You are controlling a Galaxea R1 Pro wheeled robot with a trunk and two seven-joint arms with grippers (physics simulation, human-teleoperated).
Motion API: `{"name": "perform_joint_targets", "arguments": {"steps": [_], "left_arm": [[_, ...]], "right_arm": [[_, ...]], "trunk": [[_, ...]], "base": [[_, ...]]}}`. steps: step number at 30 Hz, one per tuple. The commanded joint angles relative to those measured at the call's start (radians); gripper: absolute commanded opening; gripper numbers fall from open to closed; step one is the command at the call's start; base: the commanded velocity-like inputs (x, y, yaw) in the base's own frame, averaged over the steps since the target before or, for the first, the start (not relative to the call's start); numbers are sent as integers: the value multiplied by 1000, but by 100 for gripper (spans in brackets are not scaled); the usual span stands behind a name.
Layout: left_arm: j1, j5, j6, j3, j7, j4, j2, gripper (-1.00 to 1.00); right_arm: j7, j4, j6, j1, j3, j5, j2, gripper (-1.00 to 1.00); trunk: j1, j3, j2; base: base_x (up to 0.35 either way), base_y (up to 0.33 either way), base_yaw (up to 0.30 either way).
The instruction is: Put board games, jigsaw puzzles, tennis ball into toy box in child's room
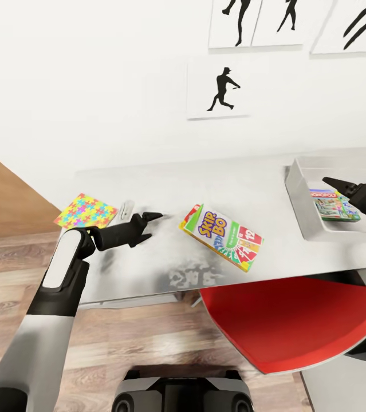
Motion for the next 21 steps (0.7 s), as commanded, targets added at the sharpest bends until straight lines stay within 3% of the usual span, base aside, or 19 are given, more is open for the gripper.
{"name": "perform_joint_targets", "arguments": {"steps": [1,9,21], "left_arm": [[2,10,-1,-1,10,-2,1,100],[15,9,-1,-4,10,-7,0,100],[52,9,-1,-10,10,-52,-10,100]], "right_arm": [[10,0,5,1,-1,9,0,100],[10,0,5,6,1,9,1,100],[10,-5,5,7,6,9,2,100]], "trunk": [[1,-1,-2],[1,-1,-2],[1,-1,-2]], "base": [[0,88,94],[0,52,172],[0,12,268]]}}
